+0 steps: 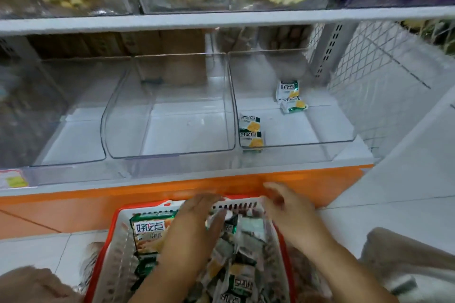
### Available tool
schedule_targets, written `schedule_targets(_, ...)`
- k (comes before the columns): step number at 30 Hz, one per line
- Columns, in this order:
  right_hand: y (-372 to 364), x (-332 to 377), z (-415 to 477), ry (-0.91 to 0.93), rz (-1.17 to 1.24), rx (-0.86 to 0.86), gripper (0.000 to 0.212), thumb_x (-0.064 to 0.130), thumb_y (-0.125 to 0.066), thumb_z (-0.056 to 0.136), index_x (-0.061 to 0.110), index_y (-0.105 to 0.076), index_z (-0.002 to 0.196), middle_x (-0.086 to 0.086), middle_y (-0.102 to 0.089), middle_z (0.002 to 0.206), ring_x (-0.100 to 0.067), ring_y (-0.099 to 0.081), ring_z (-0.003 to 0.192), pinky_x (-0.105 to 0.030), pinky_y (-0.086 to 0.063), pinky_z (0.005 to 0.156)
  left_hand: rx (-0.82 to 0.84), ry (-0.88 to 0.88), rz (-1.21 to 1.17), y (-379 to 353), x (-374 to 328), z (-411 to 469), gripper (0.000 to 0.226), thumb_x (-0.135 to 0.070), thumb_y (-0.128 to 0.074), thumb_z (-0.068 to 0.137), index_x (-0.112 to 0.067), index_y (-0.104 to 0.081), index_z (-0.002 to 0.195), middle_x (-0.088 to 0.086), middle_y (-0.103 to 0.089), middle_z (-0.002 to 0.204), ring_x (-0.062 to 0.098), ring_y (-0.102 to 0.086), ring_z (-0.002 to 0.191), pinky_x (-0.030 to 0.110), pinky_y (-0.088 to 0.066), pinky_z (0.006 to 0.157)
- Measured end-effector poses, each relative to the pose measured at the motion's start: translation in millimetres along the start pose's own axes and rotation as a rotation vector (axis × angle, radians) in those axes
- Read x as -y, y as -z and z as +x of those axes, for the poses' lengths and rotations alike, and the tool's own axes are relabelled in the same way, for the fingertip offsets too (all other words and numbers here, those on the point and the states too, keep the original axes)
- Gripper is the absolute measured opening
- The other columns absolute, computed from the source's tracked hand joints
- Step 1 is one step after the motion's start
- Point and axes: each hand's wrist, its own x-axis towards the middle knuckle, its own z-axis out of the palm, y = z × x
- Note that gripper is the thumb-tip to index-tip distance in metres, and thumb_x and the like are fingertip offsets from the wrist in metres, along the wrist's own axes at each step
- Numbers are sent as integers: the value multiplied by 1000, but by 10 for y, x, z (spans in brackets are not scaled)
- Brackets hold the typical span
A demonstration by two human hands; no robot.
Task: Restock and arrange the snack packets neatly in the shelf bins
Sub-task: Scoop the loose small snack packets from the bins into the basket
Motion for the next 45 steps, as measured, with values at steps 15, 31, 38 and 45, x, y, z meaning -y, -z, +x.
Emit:
schedule_targets(15,1355,8,2268,80,-83,-164,68,17,-63,91,20,-29,150,-12,-29,151,-28,-39,133,-30,-34,104,590,-375,667,483,-1330,2896,92,-50,-80,75,-34,-30,151,-6,-41,149,20,-45,131,35,-38,103)
schedule_targets(31,1195,-43,2933,39,-300,-92,90,51,-82,65,36,-33,139,-9,-36,112,-32,-37,119,-32,-35,93,1011,-429,889,85,-1261,3083,68,-44,-82,75,-31,-50,134,4,-35,133,18,-38,109,28,-37,80)
schedule_targets(38,1203,-119,2771,37,-326,-18,73,41,-86,61,24,-41,115,-4,-36,112,-29,-53,105,-38,-47,90,1010,-388,782,61,-1254,3074,60,-36,-82,76,-23,-53,126,0,-50,125,14,-42,101,19,-32,63)
schedule_targets(45,1176,-155,2619,19,-437,81,81,44,-78,72,29,-37,140,-4,-36,120,-26,-54,110,-31,-46,88,1110,-390,715,47,-1348,2987,65,-37,-81,79,-38,-53,137,-7,-37,119,9,-35,105,20,-37,81)
